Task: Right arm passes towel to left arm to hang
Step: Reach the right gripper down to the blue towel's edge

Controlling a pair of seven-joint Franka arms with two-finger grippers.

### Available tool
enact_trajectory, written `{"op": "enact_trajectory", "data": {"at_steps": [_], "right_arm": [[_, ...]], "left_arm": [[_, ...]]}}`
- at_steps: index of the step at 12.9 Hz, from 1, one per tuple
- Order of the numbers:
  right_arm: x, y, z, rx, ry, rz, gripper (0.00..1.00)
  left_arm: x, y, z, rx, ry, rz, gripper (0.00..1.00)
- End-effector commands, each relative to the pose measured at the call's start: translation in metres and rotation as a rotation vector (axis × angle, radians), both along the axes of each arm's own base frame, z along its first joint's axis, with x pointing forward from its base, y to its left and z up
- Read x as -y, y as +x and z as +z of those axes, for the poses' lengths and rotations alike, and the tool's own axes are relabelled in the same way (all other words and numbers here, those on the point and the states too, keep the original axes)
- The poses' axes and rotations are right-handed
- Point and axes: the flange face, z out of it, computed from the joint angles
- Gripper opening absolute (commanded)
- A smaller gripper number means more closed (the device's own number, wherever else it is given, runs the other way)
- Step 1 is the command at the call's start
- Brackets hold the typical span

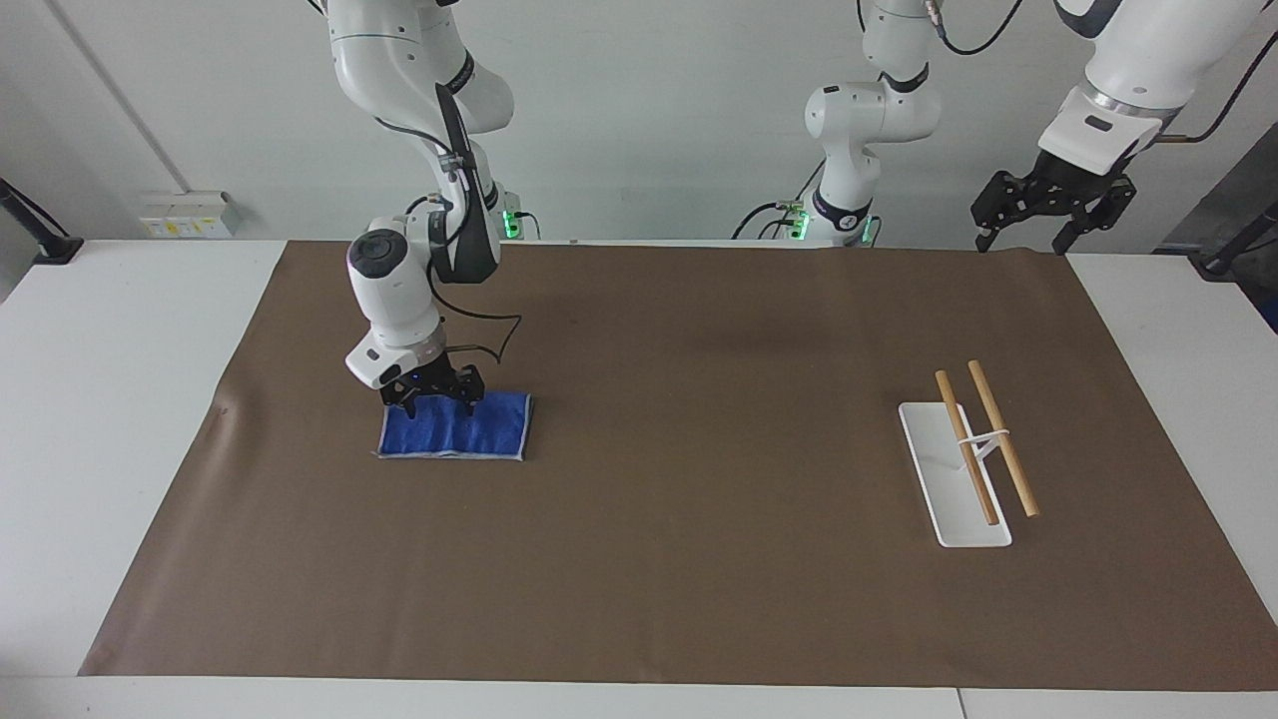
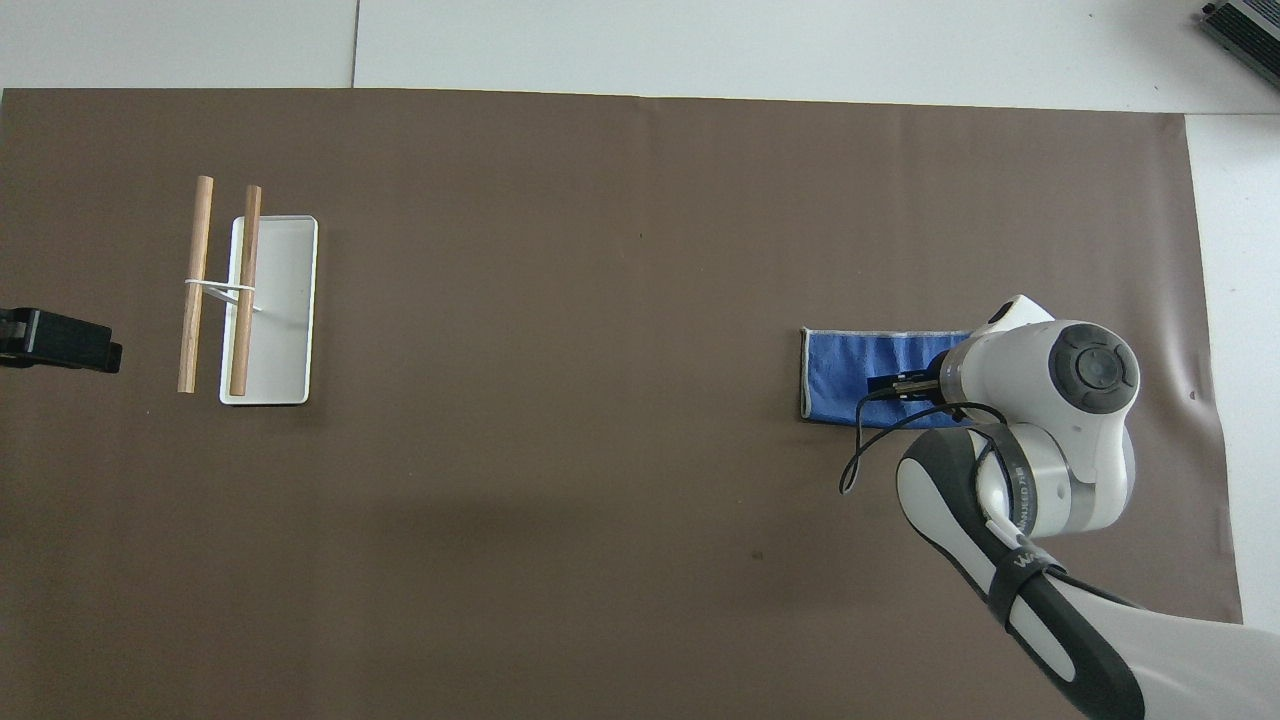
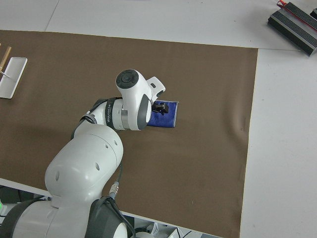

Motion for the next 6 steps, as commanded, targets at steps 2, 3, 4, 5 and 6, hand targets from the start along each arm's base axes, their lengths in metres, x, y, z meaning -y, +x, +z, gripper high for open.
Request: {"op": "enact_trajectory", "data": {"at_steps": [2,3,4,5,6], "right_arm": [[0.0035,-0.0084,-0.0037,0.003,0.005,0.012,1.00],[0.0035,-0.0085,-0.0045,0.002,0.005,0.012,1.00],[0.0059,-0.0087,-0.0066,0.008,0.006,0.006,0.86],[0.0062,-0.0105,-0.0102,0.008,0.010,0.001,0.75],[0.0064,-0.0104,-0.0101,0.009,0.016,-0.007,0.60]], "left_arm": [[-0.0022,-0.0048,-0.0012,-0.007,0.015,0.009,1.00],[-0.0022,-0.0043,-0.0020,-0.009,0.015,0.009,1.00],[-0.0022,-0.0043,-0.0020,-0.009,0.015,0.009,1.00],[-0.0014,-0.0048,-0.0012,-0.007,0.015,0.008,1.00],[-0.0014,-0.0048,-0.0012,-0.007,0.015,0.008,1.00]]}}
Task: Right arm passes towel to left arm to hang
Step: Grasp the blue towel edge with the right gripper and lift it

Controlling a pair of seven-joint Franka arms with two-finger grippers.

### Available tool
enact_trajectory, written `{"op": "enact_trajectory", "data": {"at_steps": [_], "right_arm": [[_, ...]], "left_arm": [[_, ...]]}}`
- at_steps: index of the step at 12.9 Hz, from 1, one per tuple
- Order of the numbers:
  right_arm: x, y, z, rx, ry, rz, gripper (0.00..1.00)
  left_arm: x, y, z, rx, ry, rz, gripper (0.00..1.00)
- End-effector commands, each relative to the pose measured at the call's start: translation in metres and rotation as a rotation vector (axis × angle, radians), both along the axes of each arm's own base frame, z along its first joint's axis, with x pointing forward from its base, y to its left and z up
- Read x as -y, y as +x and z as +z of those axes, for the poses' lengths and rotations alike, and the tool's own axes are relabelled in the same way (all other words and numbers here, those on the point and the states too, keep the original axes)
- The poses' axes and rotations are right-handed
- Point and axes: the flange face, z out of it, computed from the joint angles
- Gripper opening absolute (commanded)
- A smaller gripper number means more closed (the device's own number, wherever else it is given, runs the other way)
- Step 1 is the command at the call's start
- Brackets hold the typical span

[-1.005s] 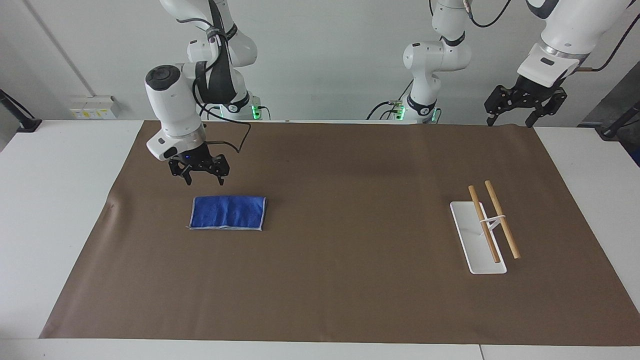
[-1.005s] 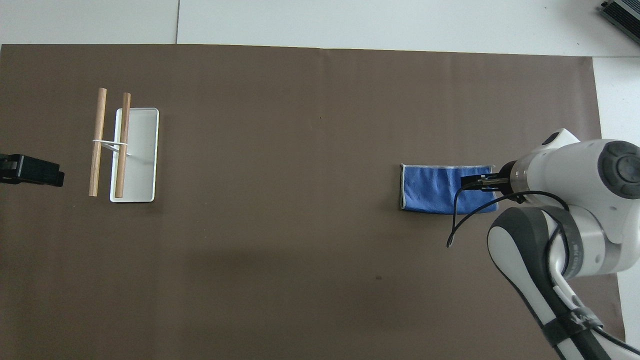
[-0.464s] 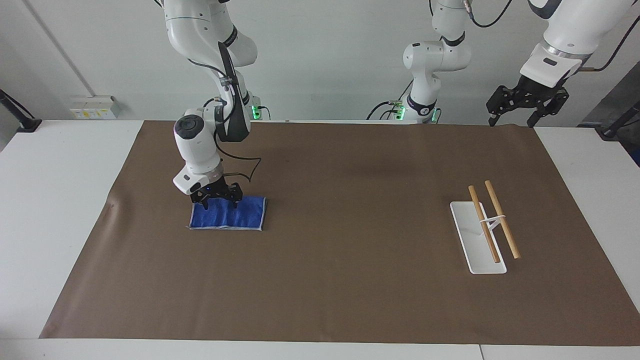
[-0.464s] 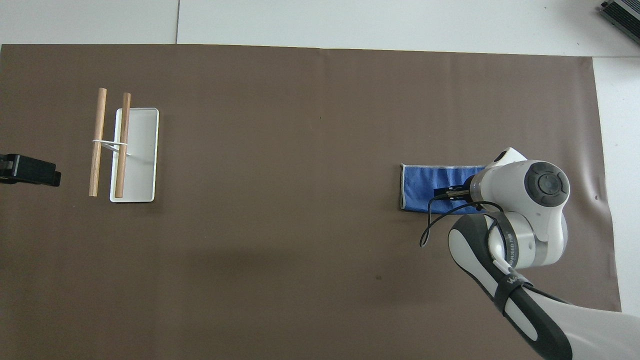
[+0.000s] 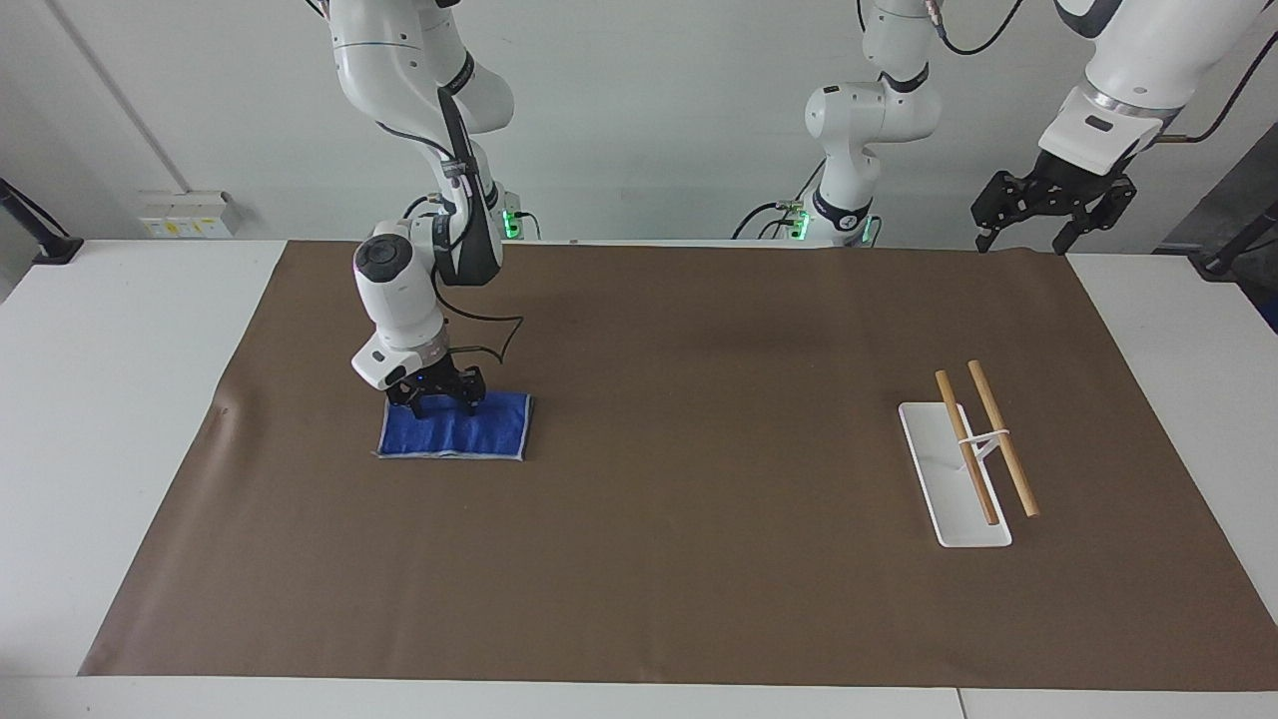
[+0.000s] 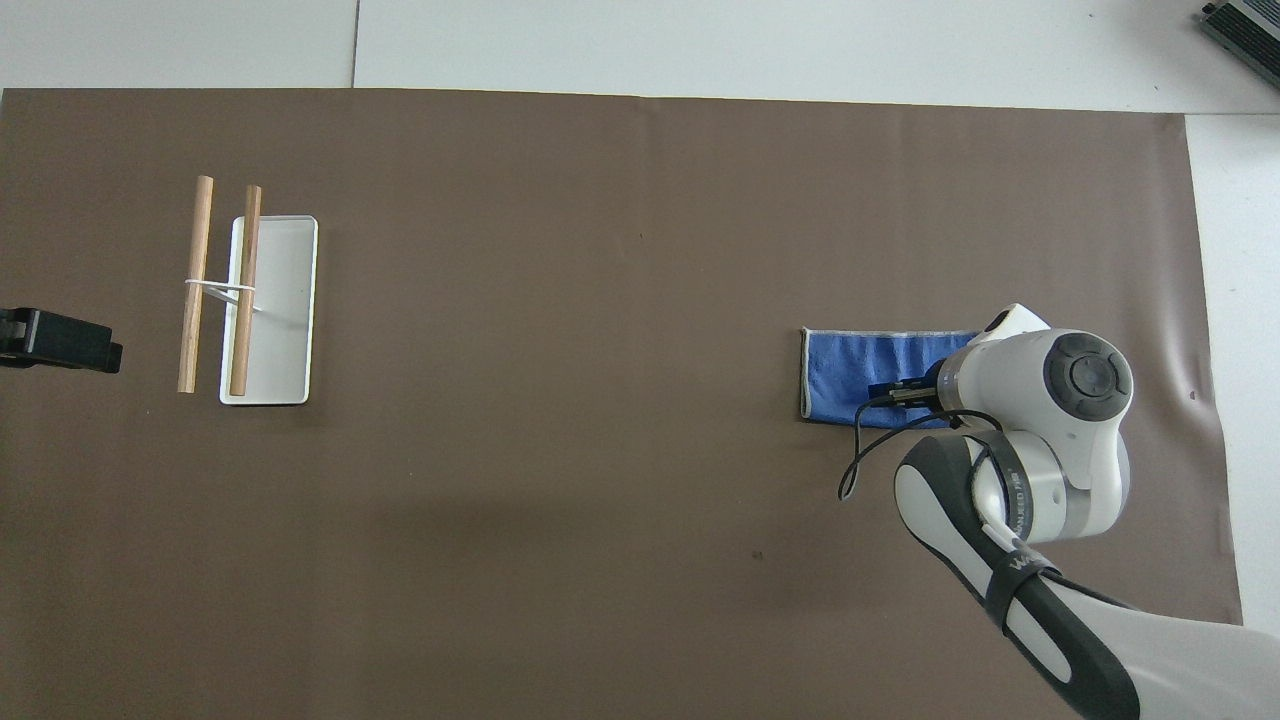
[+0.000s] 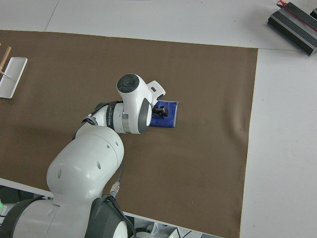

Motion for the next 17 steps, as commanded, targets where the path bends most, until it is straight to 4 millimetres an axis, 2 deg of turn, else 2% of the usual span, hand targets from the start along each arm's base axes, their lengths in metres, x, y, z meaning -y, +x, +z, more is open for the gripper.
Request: {"op": "enact_trajectory", "data": {"at_steps": [1,2,3,5,8,12,15,17], "right_arm": [[0.005,-0.005,-0.004,0.013,0.022,-0.011,0.38],[0.005,-0.005,-0.004,0.009,0.025,-0.019,0.04],[0.005,-0.004,-0.003,0.011,0.027,-0.020,0.00],[0.002,0.003,0.006,0.021,0.030,-0.022,0.00],[-0.002,0.018,0.042,0.030,0.035,-0.020,0.00],[-0.033,0.026,0.104,0.056,0.053,-0.006,0.00],[-0.067,0.033,0.157,0.080,0.069,-0.001,0.00],[-0.095,0.036,0.183,0.099,0.121,-0.014,0.00]], "left_arm": [[-0.002,-0.005,-0.001,-0.007,0.015,0.009,1.00],[-0.002,-0.005,-0.001,-0.007,0.015,0.009,1.00],[-0.002,-0.005,-0.001,-0.007,0.015,0.009,1.00],[-0.002,-0.005,-0.001,-0.007,0.015,0.009,1.00],[-0.002,-0.005,-0.001,-0.007,0.015,0.009,1.00],[-0.002,-0.005,-0.001,-0.007,0.015,0.009,1.00],[-0.002,-0.005,-0.001,-0.007,0.015,0.009,1.00],[-0.002,-0.005,-0.001,-0.007,0.015,0.009,1.00]]}}
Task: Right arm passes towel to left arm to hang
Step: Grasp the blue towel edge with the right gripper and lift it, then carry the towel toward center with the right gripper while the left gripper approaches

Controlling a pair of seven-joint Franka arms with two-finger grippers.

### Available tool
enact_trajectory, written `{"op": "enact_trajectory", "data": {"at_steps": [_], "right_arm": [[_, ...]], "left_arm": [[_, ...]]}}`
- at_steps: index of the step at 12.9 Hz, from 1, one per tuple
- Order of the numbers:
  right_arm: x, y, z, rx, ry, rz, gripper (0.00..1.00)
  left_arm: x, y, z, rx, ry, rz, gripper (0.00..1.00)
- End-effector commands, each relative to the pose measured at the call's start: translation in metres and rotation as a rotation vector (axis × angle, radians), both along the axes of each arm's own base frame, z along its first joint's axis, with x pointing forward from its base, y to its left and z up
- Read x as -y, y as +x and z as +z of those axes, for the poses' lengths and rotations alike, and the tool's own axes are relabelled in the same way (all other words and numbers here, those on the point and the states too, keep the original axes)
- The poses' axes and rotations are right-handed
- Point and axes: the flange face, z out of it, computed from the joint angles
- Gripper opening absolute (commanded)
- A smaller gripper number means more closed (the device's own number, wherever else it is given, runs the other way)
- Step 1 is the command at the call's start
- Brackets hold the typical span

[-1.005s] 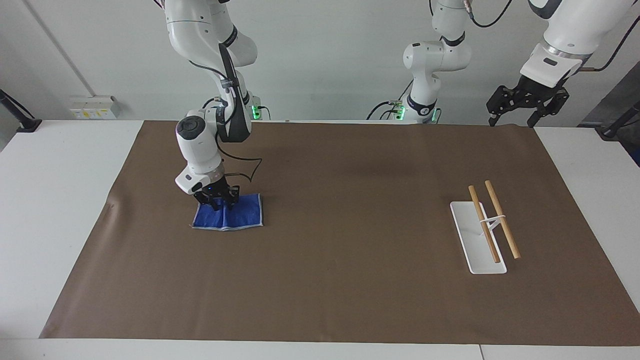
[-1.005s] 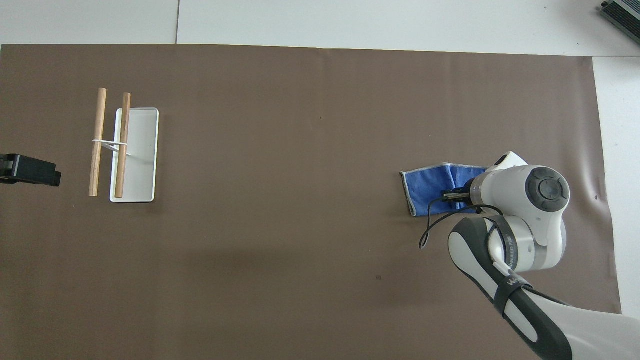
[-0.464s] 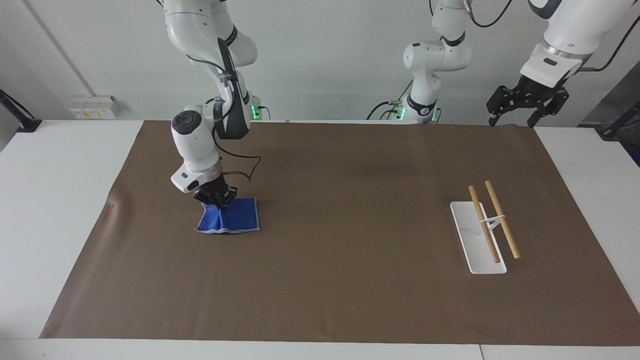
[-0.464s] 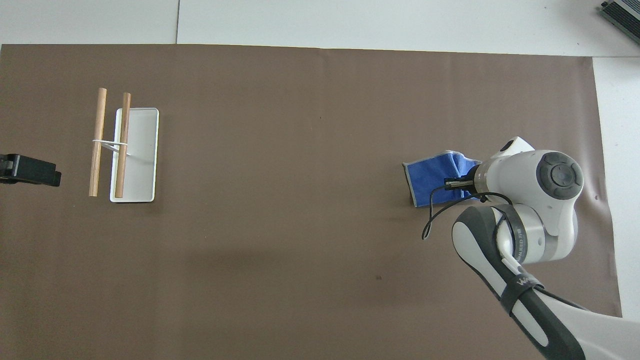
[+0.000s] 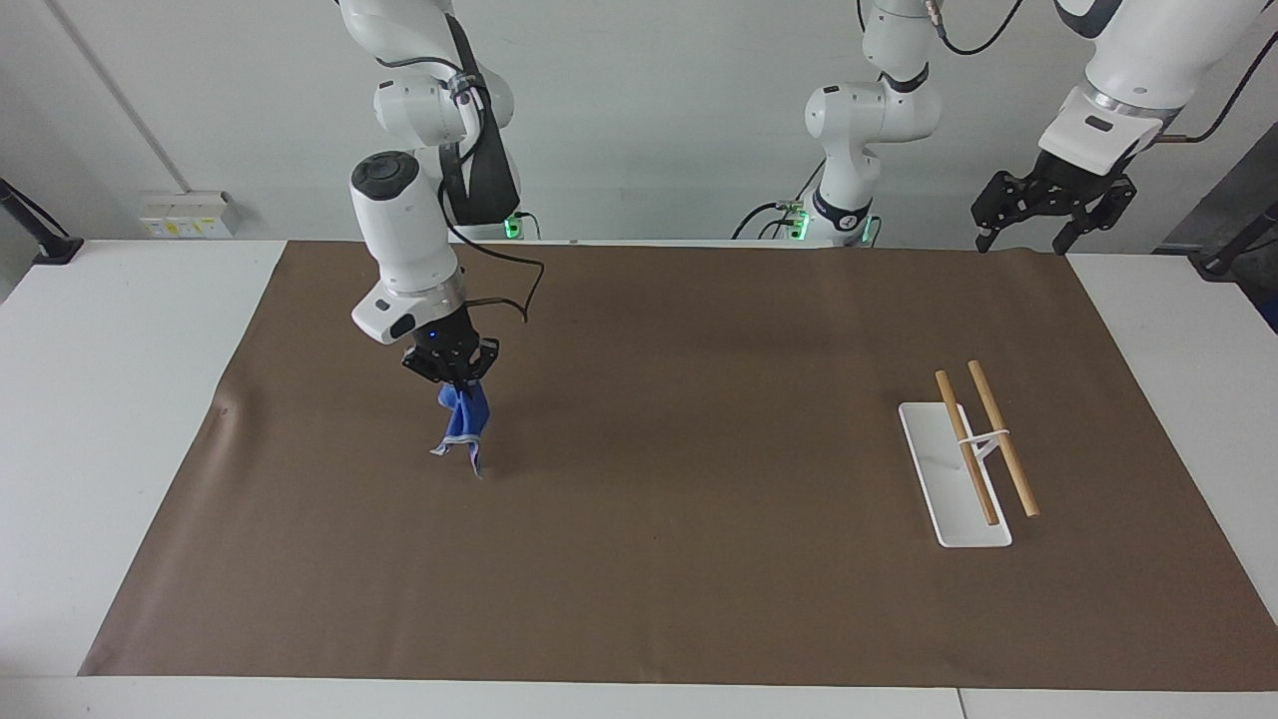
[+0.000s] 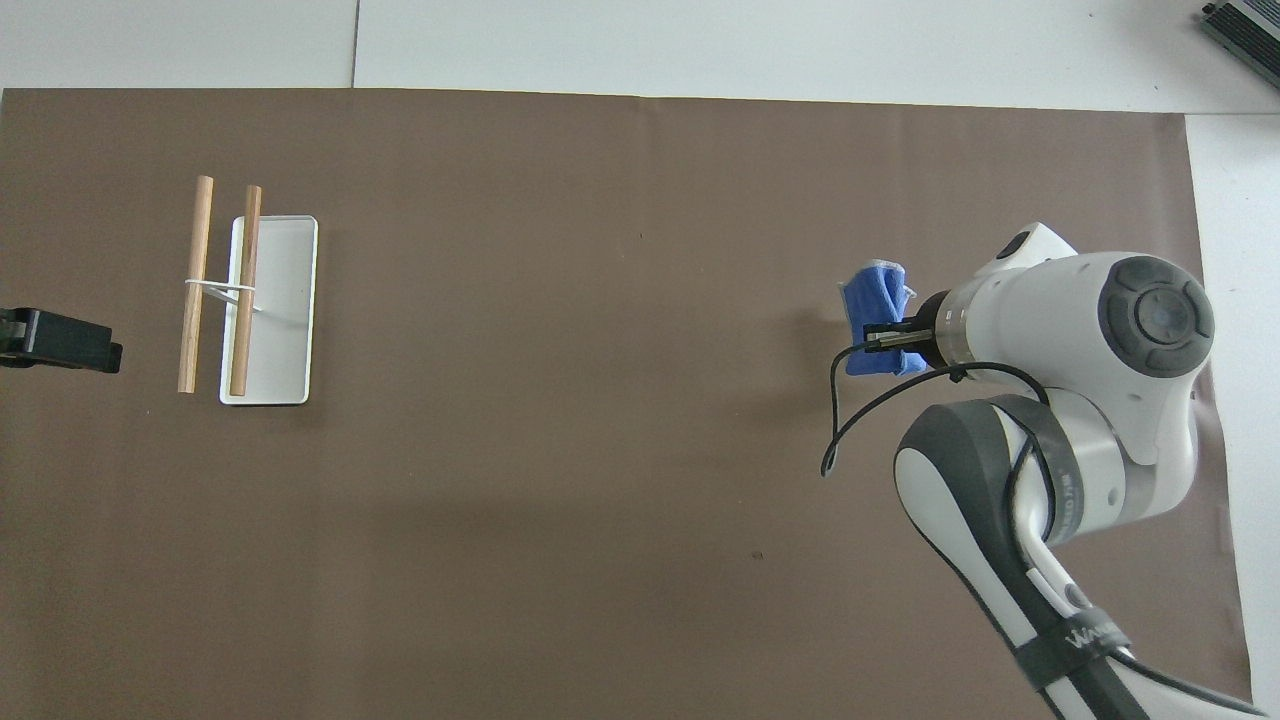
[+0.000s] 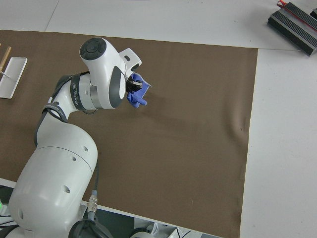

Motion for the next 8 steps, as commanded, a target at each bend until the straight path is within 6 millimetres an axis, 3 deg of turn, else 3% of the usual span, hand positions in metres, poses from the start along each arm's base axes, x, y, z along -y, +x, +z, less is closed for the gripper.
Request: {"op": "enact_trajectory", "data": {"at_steps": [1,3,8], "right_arm": [[-0.029,0.005,0.031,0.007,0.124,-0.046,0.00],[-0.046,0.008,0.043,-0.005,0.277,-0.096,0.00],[-0.084,-0.003,0.052,-0.100,0.619,-0.209,0.00]], "left_arm": [[-0.002,-0.005,-0.001,-0.007,0.015,0.009,1.00],[-0.002,-0.007,-0.002,-0.022,0.016,0.008,1.00],[0.007,-0.010,0.001,-0.024,0.015,-0.003,1.00]]}}
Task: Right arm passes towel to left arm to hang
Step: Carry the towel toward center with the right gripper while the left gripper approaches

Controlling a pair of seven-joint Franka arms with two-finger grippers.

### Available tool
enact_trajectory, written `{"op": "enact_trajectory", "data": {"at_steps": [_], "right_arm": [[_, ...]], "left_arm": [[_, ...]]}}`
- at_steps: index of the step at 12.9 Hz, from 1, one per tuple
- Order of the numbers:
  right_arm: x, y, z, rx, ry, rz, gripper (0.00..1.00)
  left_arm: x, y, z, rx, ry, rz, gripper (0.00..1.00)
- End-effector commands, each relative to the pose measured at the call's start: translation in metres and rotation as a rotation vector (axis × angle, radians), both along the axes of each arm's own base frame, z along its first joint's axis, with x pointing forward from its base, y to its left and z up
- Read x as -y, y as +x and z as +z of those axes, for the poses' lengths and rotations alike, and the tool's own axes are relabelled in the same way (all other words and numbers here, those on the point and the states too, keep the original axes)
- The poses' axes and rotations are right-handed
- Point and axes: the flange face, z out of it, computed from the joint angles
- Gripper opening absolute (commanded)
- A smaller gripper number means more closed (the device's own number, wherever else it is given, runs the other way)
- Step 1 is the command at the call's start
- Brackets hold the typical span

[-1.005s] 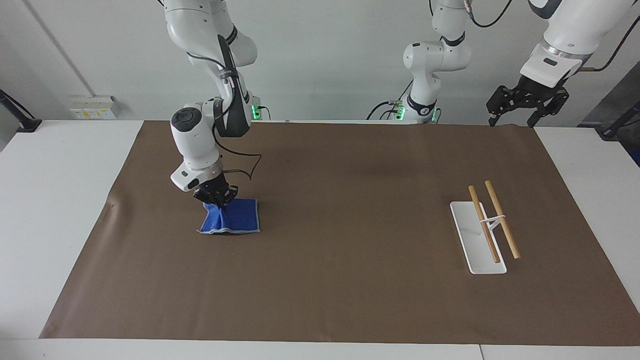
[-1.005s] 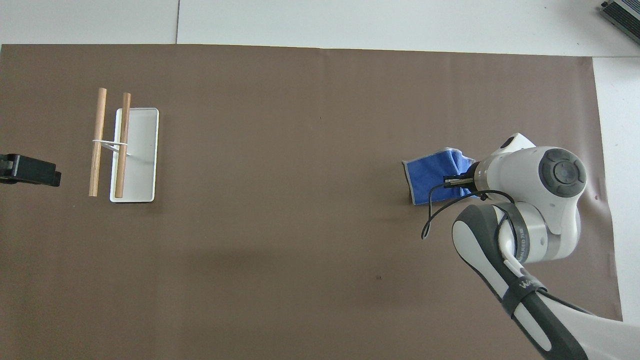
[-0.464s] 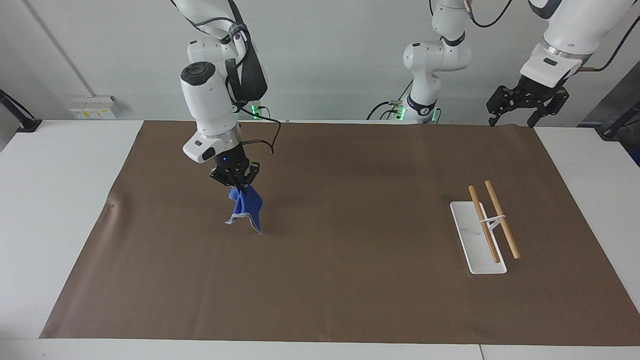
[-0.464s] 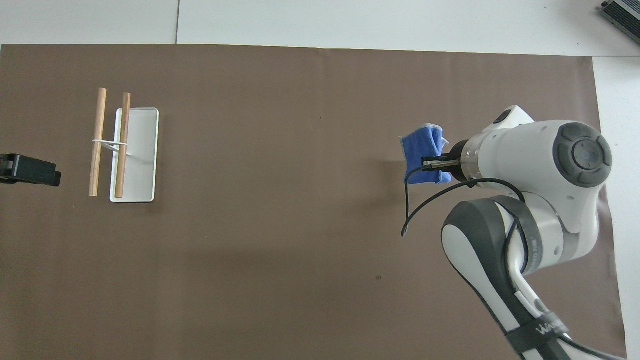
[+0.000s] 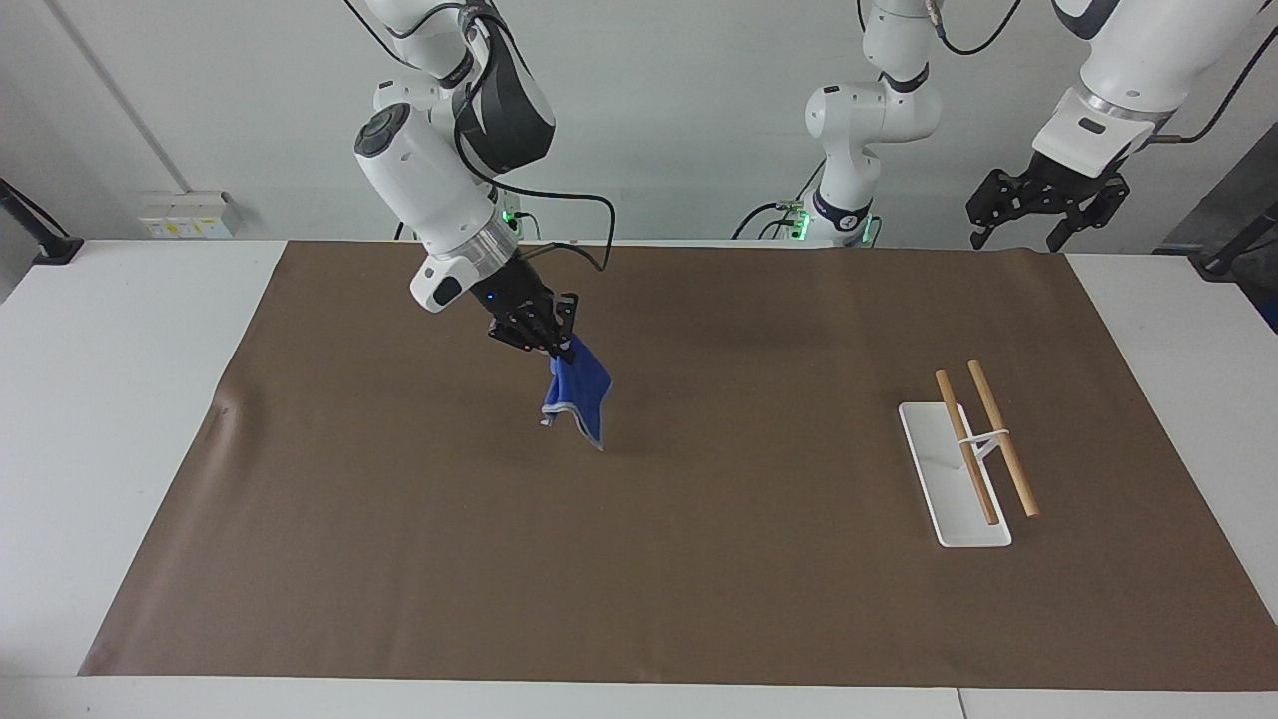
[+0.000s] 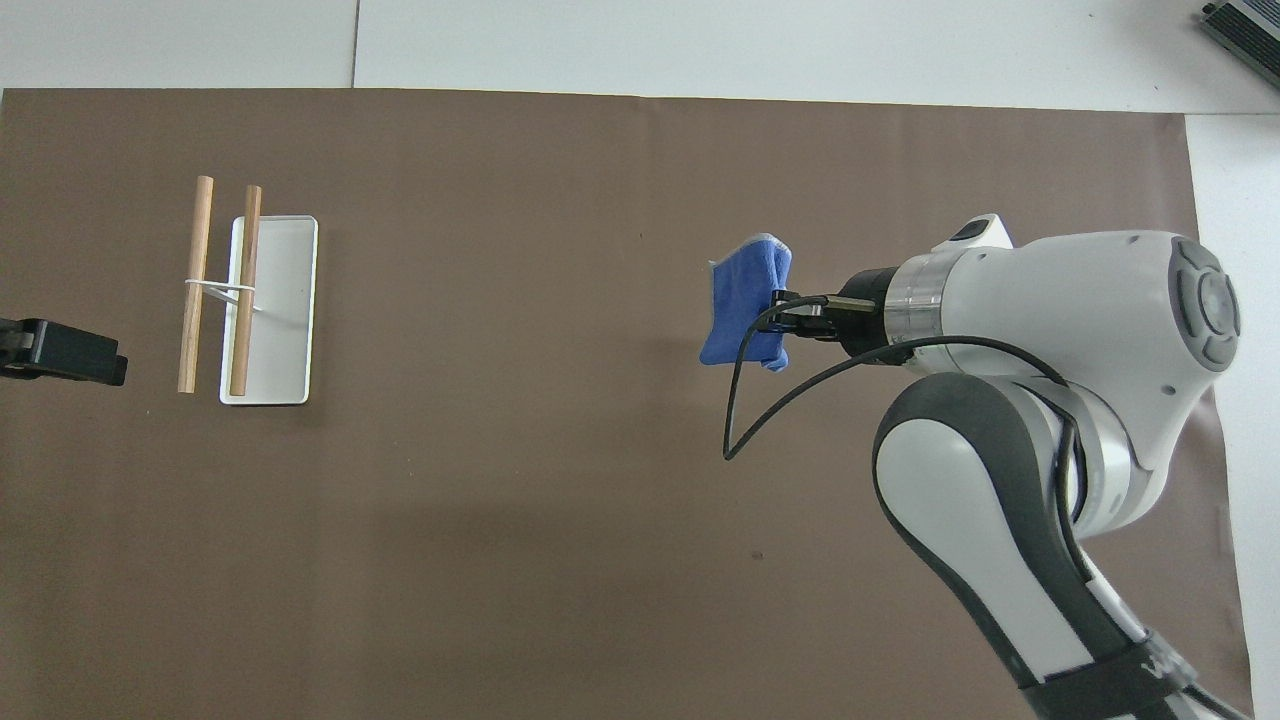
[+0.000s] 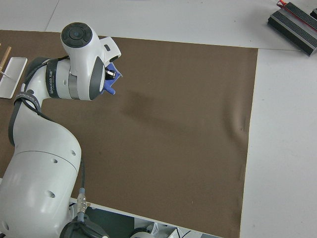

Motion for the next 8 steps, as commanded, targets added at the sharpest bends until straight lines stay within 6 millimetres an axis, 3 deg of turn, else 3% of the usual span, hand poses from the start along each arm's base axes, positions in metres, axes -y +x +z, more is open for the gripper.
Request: {"op": "enact_trajectory", "data": {"at_steps": [1,5,8], "right_arm": [[-0.021,-0.003,0.004,-0.064,0.182,-0.049,0.00],[-0.053,-0.014,0.006,-0.169,0.446,-0.130,0.00],[-0.082,-0.027,0.007,-0.214,0.584,-0.196,0.00]], "left_arm": [[0.007,-0.005,0.004,0.018,0.008,0.016,1.00],[0.031,0.004,0.002,0.042,-0.165,0.332,1.00],[0.066,0.009,-0.007,0.028,-0.302,0.725,1.00]]}}
